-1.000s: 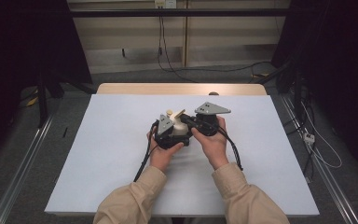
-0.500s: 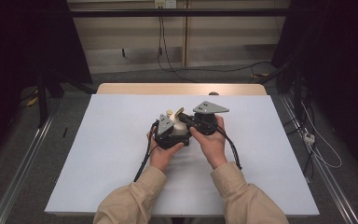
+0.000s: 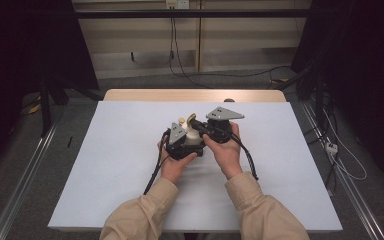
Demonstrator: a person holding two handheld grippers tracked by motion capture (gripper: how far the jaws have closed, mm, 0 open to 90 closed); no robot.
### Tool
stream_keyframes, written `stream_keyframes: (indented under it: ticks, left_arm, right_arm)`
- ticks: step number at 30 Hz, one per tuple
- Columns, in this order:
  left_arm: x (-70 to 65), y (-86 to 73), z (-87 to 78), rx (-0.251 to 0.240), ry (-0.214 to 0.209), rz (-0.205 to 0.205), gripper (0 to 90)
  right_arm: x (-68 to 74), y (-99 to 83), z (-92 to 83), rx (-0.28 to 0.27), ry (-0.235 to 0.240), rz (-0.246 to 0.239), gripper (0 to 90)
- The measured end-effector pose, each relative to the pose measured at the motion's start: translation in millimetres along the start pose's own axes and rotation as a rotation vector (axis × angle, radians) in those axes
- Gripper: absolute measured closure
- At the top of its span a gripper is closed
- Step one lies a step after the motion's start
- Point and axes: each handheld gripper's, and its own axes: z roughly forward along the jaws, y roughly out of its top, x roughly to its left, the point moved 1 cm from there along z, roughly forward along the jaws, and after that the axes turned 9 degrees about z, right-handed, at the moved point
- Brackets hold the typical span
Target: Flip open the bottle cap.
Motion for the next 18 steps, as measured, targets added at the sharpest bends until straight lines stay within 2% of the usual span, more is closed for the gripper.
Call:
stream_keyframes:
  ticks: [16,18]
  left_arm:
    - [0.0,0.0,0.1,0.000,0.001,0.000,5.9]
    - [0.9,0.1,-0.2,0.002,0.001,0.013,5.9]
  right_arm:
    - [-0.4,1.2,5.1,0.001,-0.009,-0.012,90.0]
    - [-0.1,1.5,5.9,0.001,-0.008,-0.013,90.0]
